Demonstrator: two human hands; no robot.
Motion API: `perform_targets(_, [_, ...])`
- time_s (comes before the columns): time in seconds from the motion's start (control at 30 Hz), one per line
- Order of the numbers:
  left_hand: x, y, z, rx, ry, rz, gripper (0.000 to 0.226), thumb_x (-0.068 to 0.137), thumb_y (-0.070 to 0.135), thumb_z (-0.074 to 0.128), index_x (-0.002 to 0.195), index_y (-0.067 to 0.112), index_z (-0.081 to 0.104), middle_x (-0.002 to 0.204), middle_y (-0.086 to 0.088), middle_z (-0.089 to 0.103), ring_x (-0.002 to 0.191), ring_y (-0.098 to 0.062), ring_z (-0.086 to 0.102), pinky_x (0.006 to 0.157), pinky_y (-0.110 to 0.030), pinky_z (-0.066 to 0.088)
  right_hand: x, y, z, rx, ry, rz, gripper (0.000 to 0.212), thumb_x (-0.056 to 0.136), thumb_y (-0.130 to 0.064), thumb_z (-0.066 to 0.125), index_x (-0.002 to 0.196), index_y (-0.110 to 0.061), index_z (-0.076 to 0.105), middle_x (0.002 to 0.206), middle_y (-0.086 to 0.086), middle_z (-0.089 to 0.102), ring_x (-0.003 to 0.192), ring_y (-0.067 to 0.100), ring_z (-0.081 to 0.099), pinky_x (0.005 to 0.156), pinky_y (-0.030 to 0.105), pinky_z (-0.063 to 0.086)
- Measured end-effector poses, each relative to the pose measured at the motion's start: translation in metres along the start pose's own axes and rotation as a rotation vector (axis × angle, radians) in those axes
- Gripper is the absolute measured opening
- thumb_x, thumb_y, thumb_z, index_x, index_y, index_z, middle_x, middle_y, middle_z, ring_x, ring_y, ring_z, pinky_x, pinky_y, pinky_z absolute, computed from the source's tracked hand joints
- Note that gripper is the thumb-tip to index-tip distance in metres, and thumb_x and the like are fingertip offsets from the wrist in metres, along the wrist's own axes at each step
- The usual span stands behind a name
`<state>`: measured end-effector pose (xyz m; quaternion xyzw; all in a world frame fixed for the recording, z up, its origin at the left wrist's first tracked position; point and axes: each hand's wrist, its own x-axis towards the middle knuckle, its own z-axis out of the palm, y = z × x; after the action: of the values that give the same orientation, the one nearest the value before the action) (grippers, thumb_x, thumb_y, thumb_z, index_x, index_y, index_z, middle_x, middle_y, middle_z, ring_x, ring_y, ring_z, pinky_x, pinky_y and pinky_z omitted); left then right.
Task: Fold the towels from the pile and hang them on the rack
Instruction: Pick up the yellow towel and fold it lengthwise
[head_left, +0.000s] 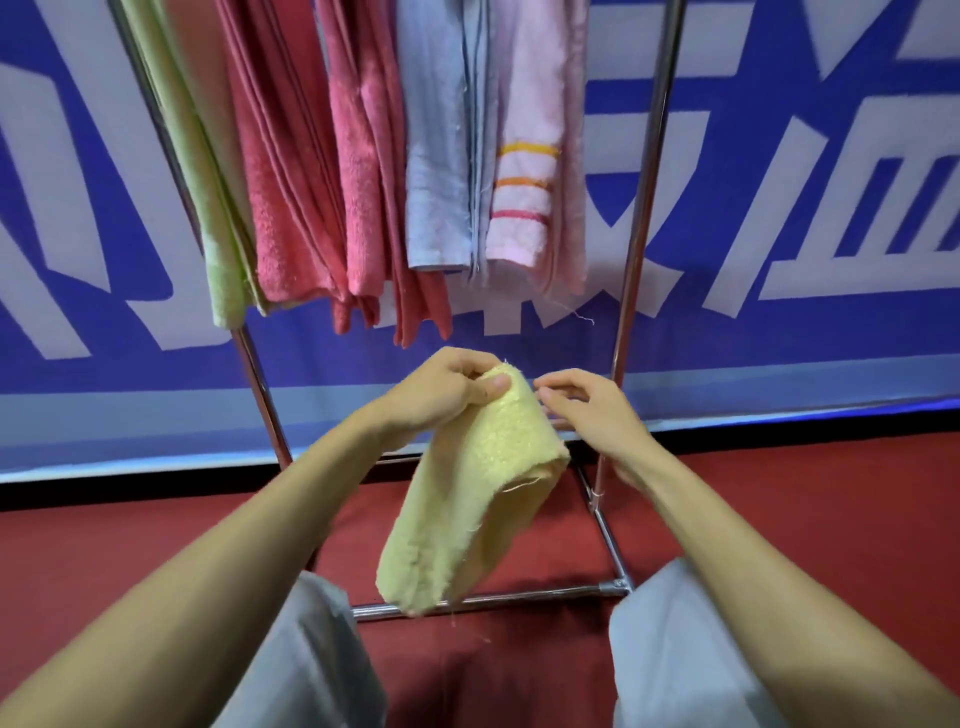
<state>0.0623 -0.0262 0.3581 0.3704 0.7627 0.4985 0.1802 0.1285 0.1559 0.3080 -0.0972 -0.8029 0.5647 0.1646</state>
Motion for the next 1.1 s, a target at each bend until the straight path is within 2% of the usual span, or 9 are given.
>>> perform_targets(0.07, [0.001,0.021,-0.007,0.086,-0.032,0.015,0.03,0.095,0.015,0.055,0.065,0.014,0.056,0.063,0.007,0.05,0.062,-0.008,0.045,0.063,-0.022,0.037,-0.002,-0.022,-0.006,0.118,-0.186,-0.013,0.019,0.097,-0.017,0.051,0.106,-0.012,0.067,0.096,0.001,0.069,0.09,0.012,0.063,0.085,0.033,0.054])
perform_targets(0.17, [0.002,0.051,-0.02,0.083,-0.033,0.013,0.024,0.094,0.014,0.057,0.072,0.012,0.067,0.067,0.004,0.061,0.065,-0.01,0.054,0.066,-0.024,0.042,-0.004,-0.055,-0.015,0.326,-0.388,0.014,0.03,0.101,-0.023,0.042,0.087,-0.012,0.068,0.069,-0.007,0.065,0.06,0.003,0.056,0.058,0.014,0.046])
perform_targets(0.3, [-0.002,0.087,-0.036,-0.034,-0.008,0.016,0.018,0.09,0.013,0.06,0.089,-0.002,0.069,0.072,-0.006,0.066,0.064,-0.014,0.059,0.061,-0.024,0.045,-0.006,-0.092,-0.037,0.388,-0.52,-0.078,0.02,0.092,-0.021,0.055,0.092,-0.001,0.055,0.048,-0.013,0.039,0.036,-0.001,0.032,0.039,0.01,0.03])
perform_targets(0.4, [-0.007,0.114,-0.039,-0.127,-0.017,0.033,0.016,0.093,0.007,0.054,0.082,-0.002,0.061,0.051,0.003,0.061,0.042,-0.005,0.053,0.042,-0.013,0.038,-0.007,-0.119,-0.053,0.444,-0.559,-0.111,0.017,0.096,-0.01,0.048,0.094,0.005,0.055,0.053,-0.007,0.055,0.042,0.0,0.05,0.044,0.012,0.041])
perform_targets(0.47, [-0.008,0.125,-0.041,-0.211,0.003,0.057,0.013,0.089,0.012,0.059,0.083,0.0,0.059,0.052,0.003,0.06,0.043,-0.005,0.054,0.042,-0.013,0.04,-0.01,-0.139,-0.061,0.491,-0.535,-0.164,0.022,0.097,-0.005,0.042,0.108,0.01,0.054,0.066,0.0,0.067,0.056,0.005,0.063,0.053,0.015,0.05])
perform_targets(0.6, [-0.01,0.136,-0.038,-0.353,0.013,0.083,0.021,0.088,0.018,0.057,0.095,-0.002,0.058,0.055,-0.002,0.064,0.045,-0.009,0.059,0.043,-0.018,0.047,-0.01,-0.169,-0.078,0.592,-0.402,-0.247,0.019,0.097,-0.006,0.043,0.101,0.004,0.058,0.051,-0.006,0.06,0.041,0.0,0.053,0.042,0.011,0.041])
perform_targets(0.73, [-0.001,0.134,-0.04,-0.381,-0.008,0.067,0.055,0.08,0.029,0.066,0.119,-0.008,0.055,0.097,-0.017,0.064,0.079,-0.021,0.064,0.07,-0.029,0.053,-0.002,-0.187,-0.092,0.657,-0.238,-0.238,0.017,0.094,-0.011,0.051,0.096,0.001,0.063,0.069,0.005,0.068,0.06,0.012,0.064,0.058,0.023,0.054])
perform_targets(0.9, [0.023,0.161,-0.042,-0.354,-0.115,0.132,0.031,0.083,0.025,0.066,0.107,0.005,0.066,0.09,-0.004,0.068,0.075,-0.012,0.066,0.068,-0.022,0.052,0.008,-0.207,-0.115,0.668,-0.129,-0.235,0.015,0.096,-0.012,0.051,0.094,-0.006,0.065,0.074,0.006,0.067,0.066,0.012,0.065,0.065,0.025,0.057])
perform_targets(1.1, [0.075,0.193,-0.032,-0.296,0.003,0.222,0.029,0.088,0.02,0.063,0.112,0.004,0.065,0.093,-0.005,0.064,0.081,-0.016,0.057,0.07,-0.031,0.041,0.025,-0.233,-0.149,0.691,-0.127,-0.259,0.043,0.098,-0.01,0.044,0.06,-0.012,0.063,0.042,-0.003,0.055,0.038,0.004,0.053,0.041,0.017,0.046])
